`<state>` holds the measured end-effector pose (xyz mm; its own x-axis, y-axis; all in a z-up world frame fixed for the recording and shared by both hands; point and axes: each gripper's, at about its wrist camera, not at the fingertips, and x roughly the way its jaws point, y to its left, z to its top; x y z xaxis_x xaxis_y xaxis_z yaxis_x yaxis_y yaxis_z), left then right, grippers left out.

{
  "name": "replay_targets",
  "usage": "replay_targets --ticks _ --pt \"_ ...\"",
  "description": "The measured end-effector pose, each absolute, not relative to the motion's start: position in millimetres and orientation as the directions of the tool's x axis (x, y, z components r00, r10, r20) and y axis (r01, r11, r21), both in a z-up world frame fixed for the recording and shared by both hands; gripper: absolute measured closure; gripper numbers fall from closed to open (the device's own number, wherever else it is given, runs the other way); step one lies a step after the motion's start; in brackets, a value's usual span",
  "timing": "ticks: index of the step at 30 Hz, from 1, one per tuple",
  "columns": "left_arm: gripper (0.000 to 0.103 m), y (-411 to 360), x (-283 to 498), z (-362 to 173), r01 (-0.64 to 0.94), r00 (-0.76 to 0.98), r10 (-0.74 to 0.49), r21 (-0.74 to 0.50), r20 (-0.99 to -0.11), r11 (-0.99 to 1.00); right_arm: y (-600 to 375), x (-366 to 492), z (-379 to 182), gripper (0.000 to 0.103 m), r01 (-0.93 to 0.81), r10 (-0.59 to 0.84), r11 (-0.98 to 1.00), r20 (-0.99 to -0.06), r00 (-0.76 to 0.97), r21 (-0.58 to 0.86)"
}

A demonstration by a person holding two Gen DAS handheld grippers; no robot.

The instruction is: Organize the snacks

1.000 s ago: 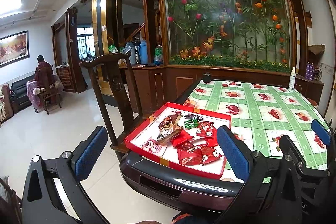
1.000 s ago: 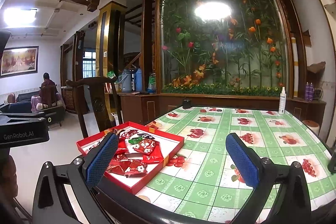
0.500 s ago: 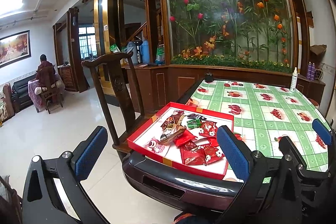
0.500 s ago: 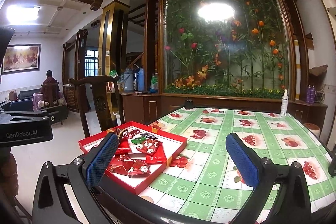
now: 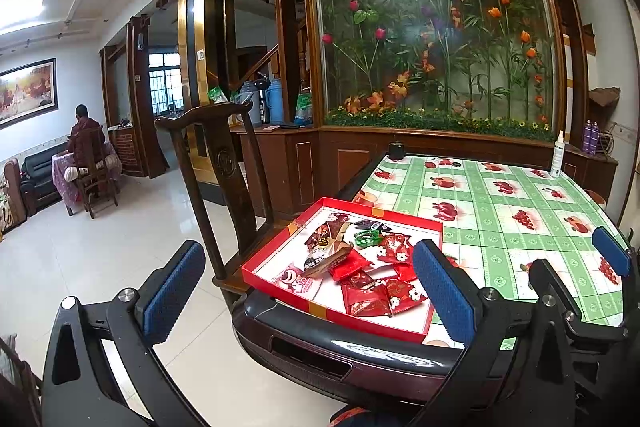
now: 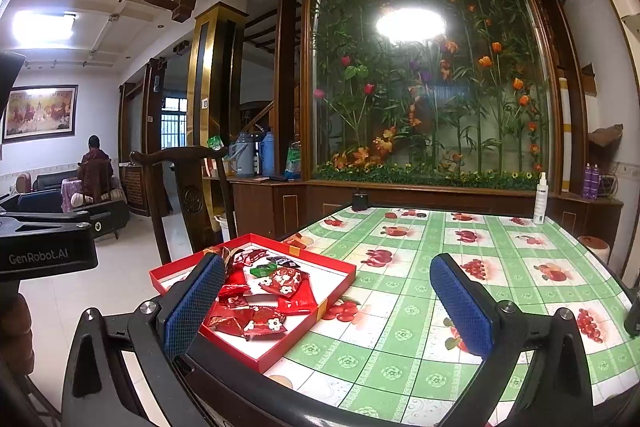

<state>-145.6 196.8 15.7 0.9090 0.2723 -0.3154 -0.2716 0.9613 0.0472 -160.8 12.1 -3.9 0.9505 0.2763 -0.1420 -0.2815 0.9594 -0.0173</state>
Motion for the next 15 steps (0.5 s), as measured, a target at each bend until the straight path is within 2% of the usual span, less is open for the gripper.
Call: replay_targets --ticks 15 --pt "0.0 197.0 -146.5 13.7 -0.275 0.906 0.276 0.049 -0.321 0.96 12.2 -161.1 -3.5 0.0 -0.282 0.276 0.959 -0.142 0.951 -0.019"
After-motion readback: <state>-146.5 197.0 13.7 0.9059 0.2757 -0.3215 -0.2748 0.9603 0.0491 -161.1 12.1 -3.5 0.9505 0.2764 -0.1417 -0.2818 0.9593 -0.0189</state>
